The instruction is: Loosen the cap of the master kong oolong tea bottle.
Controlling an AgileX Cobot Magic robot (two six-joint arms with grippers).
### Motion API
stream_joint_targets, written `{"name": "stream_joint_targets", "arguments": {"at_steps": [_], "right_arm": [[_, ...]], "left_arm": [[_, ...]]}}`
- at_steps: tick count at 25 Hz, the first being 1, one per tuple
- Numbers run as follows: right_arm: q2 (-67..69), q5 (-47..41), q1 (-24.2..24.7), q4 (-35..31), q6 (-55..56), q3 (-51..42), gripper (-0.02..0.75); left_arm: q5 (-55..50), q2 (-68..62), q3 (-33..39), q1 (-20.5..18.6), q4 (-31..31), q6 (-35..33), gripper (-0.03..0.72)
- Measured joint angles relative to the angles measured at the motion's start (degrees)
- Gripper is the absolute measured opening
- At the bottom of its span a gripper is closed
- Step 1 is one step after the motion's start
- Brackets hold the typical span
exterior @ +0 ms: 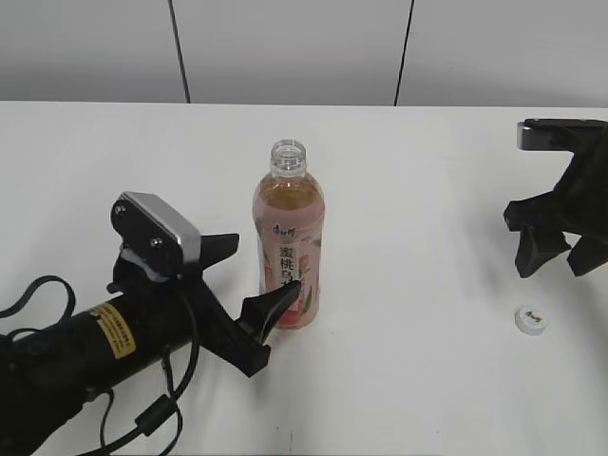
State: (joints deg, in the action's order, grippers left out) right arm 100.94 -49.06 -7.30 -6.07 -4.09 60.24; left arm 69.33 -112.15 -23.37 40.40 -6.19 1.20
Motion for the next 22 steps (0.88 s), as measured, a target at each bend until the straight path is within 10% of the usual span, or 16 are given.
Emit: {"name": "stream_joint_targets", "arguments": {"at_steps": [15,22], "right_arm": [[0.0,-1.76,0.0,-0.07,0.0,0.0,0.48],[-1.13,-2.51,0.0,-0.07,0.0,-0.02,0.48]], "left_arm": [[-0.03,6.29,6.61,0.0,5.66,0.05,0.574],[-0.03,13.58,9.8,-1.43,21.57,2.83,0.574]]}}
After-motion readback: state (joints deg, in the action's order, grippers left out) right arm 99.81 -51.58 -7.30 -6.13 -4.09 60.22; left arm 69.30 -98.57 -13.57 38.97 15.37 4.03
